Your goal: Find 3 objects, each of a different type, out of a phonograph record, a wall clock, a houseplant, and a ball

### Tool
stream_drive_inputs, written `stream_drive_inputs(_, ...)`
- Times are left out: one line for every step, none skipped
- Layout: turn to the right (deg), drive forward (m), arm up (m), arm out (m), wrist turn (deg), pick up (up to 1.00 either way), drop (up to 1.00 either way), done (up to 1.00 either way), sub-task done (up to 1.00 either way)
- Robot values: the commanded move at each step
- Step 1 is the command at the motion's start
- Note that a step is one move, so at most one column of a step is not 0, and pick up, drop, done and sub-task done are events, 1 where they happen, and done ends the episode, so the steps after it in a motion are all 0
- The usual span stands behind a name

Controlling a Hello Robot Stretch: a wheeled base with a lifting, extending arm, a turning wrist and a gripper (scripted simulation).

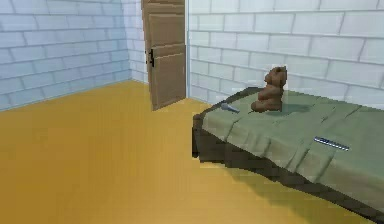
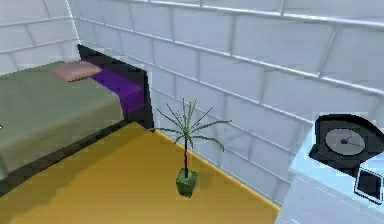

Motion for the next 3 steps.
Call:
stream_drive_inputs(-18.0,0.0,0.0,0.0,0.0,0.0,0.0,0.0,0.0)
stream_drive_inputs(0.0,1.0,0.0,0.0,0.0,0.0,0.0,0.0,0.0)
stream_drive_inputs(0.0,1.0,0.0,0.0,0.0,0.0,0.0,0.0,0.0)
